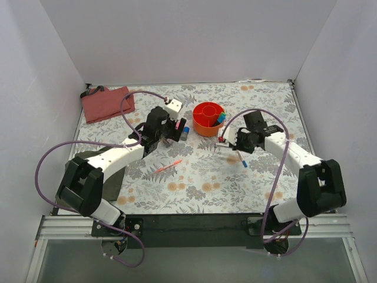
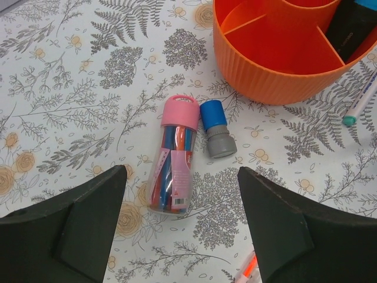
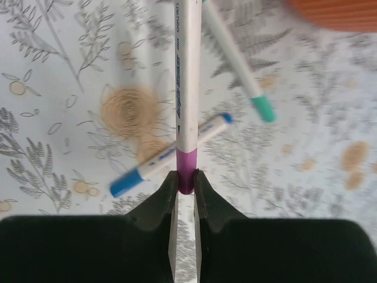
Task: Sort the stationery into containers
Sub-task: Pick up the pen from the center of the board.
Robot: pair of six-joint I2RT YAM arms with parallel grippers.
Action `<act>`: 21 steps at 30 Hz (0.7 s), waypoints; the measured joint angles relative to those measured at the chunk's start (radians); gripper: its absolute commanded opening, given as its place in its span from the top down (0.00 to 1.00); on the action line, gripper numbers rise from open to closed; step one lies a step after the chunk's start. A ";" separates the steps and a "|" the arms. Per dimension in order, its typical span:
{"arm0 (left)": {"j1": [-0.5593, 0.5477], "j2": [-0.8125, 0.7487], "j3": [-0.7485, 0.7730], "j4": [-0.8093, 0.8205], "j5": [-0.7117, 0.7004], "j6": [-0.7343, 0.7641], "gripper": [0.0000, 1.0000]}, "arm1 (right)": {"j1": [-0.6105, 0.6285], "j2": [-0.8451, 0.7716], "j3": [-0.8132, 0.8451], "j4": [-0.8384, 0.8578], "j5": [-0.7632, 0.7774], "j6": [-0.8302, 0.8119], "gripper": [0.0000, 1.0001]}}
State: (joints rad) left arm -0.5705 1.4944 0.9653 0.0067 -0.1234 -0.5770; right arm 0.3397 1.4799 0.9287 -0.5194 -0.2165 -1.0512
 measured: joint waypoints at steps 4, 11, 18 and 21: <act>0.005 0.010 0.003 0.026 0.000 0.004 0.23 | 0.000 -0.114 0.105 -0.032 0.036 -0.067 0.99; 0.013 0.033 0.053 0.063 0.000 0.004 0.23 | 0.000 -0.195 0.188 0.040 0.124 -0.306 0.99; 0.030 0.035 0.064 0.087 -0.008 -0.003 0.23 | 0.001 -0.067 0.162 0.294 0.253 -0.549 0.99; 0.035 0.034 0.053 0.100 -0.013 -0.013 0.23 | 0.001 0.034 0.206 0.371 0.290 -0.620 0.99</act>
State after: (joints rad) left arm -0.5358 1.5288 1.0180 0.1066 -0.1364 -0.5896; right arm 0.3405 1.5139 1.1351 -0.1486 0.0734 -1.6711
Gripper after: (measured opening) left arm 0.768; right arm 0.186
